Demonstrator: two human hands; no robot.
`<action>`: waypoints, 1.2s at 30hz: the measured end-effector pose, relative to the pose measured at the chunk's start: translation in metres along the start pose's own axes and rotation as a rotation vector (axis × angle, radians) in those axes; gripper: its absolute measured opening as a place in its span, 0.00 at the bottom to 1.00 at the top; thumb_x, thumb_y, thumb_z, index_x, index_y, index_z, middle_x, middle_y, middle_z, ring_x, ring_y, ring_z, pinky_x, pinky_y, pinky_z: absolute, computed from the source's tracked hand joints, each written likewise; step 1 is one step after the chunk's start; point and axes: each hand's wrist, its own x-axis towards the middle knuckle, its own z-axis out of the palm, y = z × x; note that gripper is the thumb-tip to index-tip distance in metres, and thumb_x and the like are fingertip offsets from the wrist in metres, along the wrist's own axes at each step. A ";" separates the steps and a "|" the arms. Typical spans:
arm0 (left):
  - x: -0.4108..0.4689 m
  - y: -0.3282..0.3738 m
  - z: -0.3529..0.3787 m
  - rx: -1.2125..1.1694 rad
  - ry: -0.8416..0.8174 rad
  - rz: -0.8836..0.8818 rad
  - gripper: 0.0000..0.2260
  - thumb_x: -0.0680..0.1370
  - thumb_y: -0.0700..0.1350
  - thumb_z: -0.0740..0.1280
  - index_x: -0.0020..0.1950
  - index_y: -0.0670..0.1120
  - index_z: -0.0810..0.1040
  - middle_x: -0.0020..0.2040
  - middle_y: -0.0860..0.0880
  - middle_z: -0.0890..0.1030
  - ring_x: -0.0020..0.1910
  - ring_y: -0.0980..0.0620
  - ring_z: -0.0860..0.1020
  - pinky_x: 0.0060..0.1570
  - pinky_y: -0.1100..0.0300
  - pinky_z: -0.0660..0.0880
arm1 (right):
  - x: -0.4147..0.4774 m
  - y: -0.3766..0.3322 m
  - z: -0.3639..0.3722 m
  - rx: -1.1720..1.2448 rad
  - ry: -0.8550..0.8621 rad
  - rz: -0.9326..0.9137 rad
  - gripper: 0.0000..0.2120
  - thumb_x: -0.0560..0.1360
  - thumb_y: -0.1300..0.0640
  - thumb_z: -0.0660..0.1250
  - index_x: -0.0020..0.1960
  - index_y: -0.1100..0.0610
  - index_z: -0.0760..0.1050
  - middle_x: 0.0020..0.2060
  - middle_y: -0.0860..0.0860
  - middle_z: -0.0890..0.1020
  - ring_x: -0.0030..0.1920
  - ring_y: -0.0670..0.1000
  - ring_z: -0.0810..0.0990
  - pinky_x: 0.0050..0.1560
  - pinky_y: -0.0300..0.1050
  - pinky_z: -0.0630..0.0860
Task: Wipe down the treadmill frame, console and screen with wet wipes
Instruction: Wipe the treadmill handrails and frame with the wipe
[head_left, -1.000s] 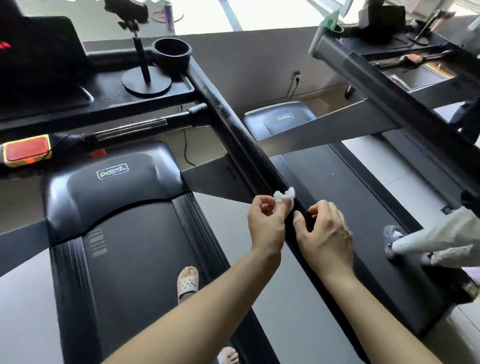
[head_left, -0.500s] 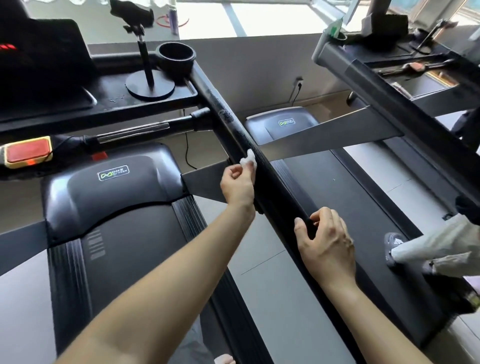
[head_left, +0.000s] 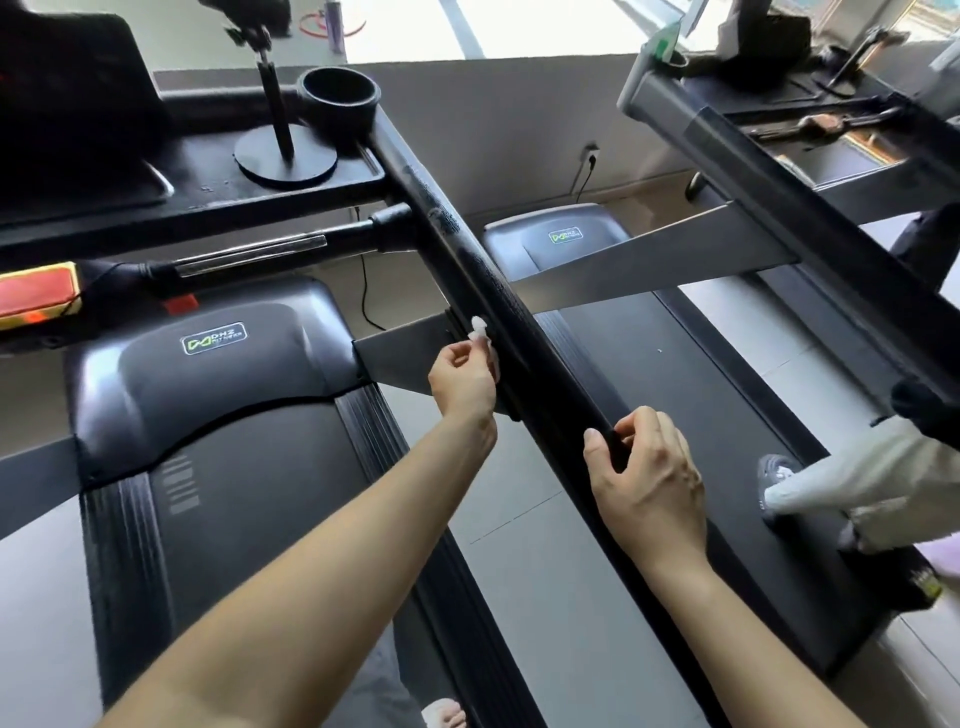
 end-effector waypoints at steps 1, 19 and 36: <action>-0.008 -0.007 -0.002 0.022 -0.004 0.010 0.16 0.78 0.57 0.73 0.47 0.44 0.80 0.38 0.50 0.83 0.37 0.54 0.79 0.47 0.55 0.80 | 0.000 0.000 0.000 -0.001 0.001 -0.003 0.12 0.79 0.44 0.65 0.48 0.52 0.68 0.43 0.48 0.73 0.46 0.52 0.72 0.43 0.48 0.66; -0.031 -0.040 -0.019 0.226 -0.037 -0.005 0.13 0.81 0.53 0.70 0.48 0.42 0.80 0.41 0.46 0.85 0.40 0.49 0.85 0.36 0.66 0.77 | 0.000 0.001 -0.001 -0.027 0.005 -0.002 0.12 0.79 0.44 0.64 0.48 0.53 0.68 0.44 0.48 0.74 0.47 0.51 0.72 0.44 0.47 0.65; 0.017 -0.026 -0.017 0.295 -0.056 -0.002 0.06 0.82 0.42 0.66 0.46 0.44 0.79 0.40 0.46 0.85 0.42 0.45 0.85 0.47 0.50 0.83 | 0.001 -0.001 0.001 -0.043 -0.001 0.005 0.13 0.78 0.43 0.64 0.46 0.51 0.65 0.42 0.47 0.71 0.45 0.51 0.71 0.42 0.47 0.67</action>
